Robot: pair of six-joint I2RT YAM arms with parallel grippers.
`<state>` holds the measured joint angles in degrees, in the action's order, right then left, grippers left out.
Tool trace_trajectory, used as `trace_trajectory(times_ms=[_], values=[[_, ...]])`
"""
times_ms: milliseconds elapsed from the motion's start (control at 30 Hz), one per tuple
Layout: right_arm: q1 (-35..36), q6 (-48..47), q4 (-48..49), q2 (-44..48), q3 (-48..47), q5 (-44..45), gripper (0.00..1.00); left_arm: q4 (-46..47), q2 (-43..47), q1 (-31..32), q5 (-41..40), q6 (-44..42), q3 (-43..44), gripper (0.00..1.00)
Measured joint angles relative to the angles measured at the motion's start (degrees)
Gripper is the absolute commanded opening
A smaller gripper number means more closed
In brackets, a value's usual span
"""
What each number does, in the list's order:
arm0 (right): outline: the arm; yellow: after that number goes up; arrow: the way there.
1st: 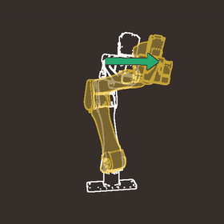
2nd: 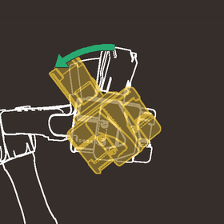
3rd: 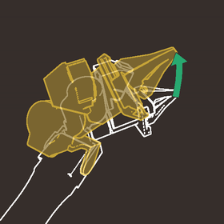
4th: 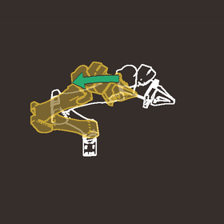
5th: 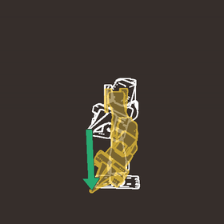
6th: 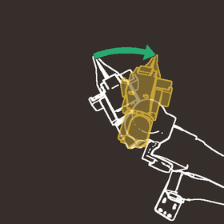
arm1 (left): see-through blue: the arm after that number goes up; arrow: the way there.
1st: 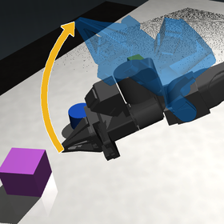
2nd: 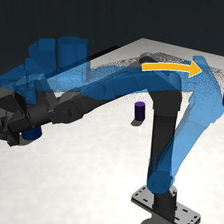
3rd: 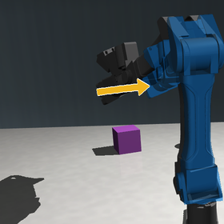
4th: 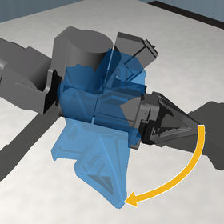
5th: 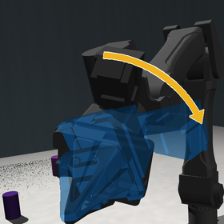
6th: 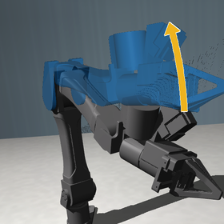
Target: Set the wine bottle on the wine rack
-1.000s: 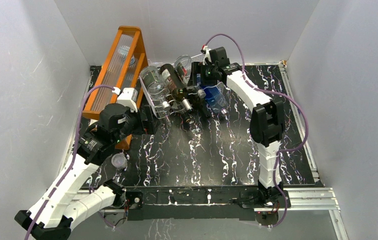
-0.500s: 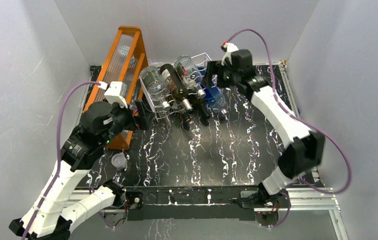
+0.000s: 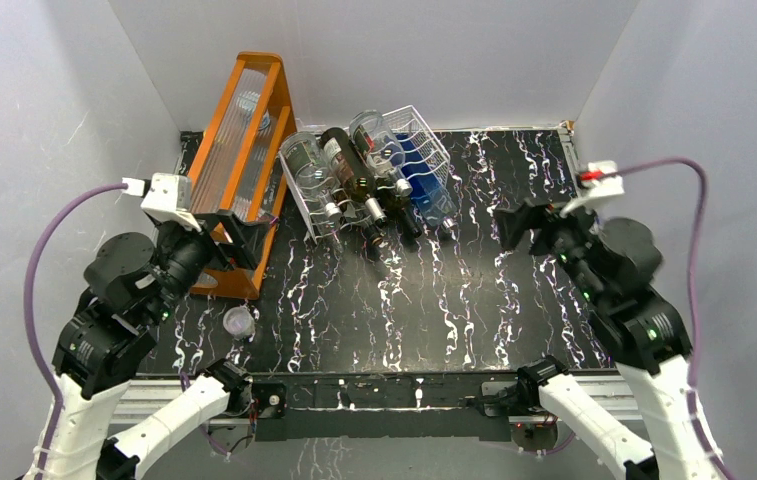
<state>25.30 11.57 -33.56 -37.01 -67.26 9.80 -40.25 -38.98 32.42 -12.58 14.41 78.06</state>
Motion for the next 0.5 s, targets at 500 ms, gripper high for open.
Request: trace_trajectory(times_ms=[500], values=[[0.0,0.2,-0.9,7.5,-4.7,2.2,0.98,-2.1,1.2,0.0,-1.8,-2.4,3.9,0.98]])
